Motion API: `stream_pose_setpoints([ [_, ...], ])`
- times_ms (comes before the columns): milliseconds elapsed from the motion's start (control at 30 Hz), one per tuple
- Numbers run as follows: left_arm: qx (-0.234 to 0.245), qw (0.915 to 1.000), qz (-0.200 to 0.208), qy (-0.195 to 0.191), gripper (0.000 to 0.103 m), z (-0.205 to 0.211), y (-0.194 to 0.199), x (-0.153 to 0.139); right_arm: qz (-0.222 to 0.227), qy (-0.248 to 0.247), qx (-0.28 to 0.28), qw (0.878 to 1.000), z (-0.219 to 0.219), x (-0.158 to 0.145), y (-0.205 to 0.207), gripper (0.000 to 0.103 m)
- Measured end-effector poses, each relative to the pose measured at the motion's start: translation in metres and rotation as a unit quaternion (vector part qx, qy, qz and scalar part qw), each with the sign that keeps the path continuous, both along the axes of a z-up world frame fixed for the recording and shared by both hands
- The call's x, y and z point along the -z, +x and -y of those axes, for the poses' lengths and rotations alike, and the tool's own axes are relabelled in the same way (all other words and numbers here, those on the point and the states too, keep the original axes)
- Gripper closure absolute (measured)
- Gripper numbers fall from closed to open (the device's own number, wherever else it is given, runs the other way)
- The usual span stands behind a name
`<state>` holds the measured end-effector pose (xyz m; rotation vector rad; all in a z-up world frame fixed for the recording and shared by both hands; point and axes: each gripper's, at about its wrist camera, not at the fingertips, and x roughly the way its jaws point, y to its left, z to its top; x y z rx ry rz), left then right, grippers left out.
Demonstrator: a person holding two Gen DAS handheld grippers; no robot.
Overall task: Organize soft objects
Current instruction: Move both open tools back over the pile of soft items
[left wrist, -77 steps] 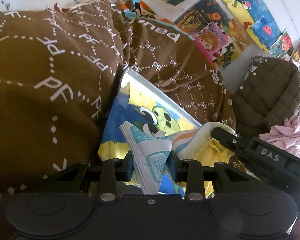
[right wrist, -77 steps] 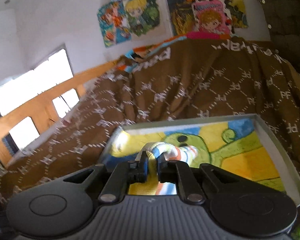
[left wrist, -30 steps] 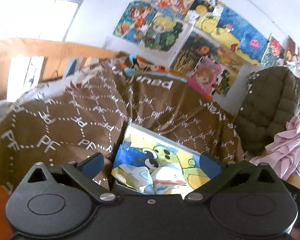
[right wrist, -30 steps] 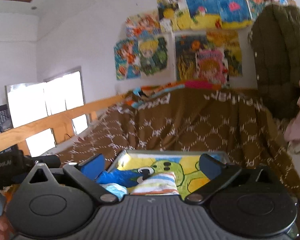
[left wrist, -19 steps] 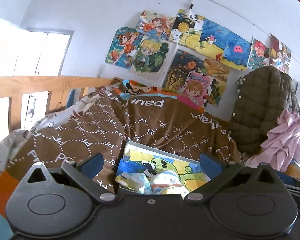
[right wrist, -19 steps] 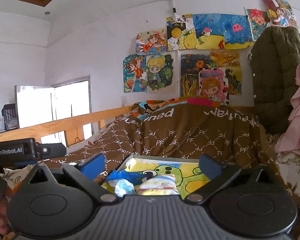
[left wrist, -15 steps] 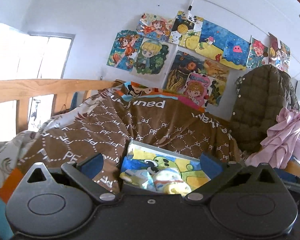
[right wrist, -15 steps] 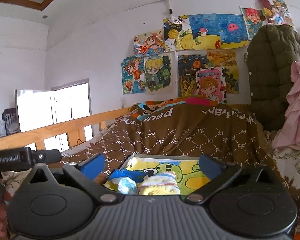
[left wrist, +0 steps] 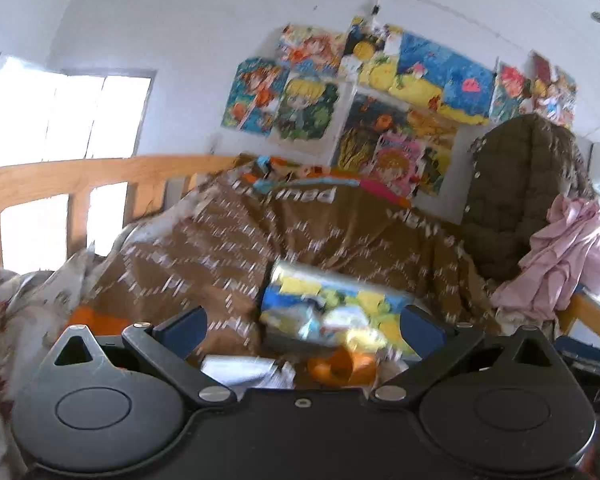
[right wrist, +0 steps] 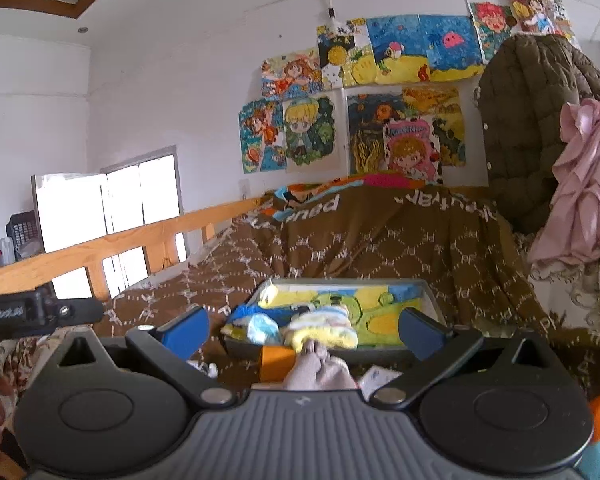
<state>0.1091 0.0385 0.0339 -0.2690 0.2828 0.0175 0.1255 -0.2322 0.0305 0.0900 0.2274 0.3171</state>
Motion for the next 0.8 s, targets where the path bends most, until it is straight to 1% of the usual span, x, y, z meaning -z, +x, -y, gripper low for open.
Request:
stream_pose_setpoints([
  [167,-0.018,0.9989,-0.042,-0.008,0.001,-0.014,-0.020,0.012,-0.027,0.008,0.000,1.000,0.000,0.007,-0.010,0.000],
  [300,-0.021,0.9984,-0.051,-0.007,0.001,-0.018,-0.027,0.013,-0.042,0.011,0.002,0.999,0.000,0.013,-0.017,0.000],
  [400,-0.016,0.9981,-0.059,0.005,0.001,-0.015,-0.033,0.014,-0.054,0.007,0.004,0.999,-0.002,0.016,-0.021,0.000],
  [500,-0.014,0.9969,-0.075,0.020,0.001,-0.010,-0.038,0.017,-0.068,-0.010,0.002,0.998,-0.007,0.020,-0.023,0.000],
  [633,-0.006,0.9926,-0.111,0.049,0.001,-0.003,-0.036,0.023,-0.072,-0.050,-0.013,0.996,-0.023,0.025,-0.029,0.000],
  [800,-0.003,0.9886,-0.141,0.053,0.001,-0.005,-0.032,0.029,-0.068,-0.090,-0.033,0.993,-0.039,0.030,-0.036,0.000],
])
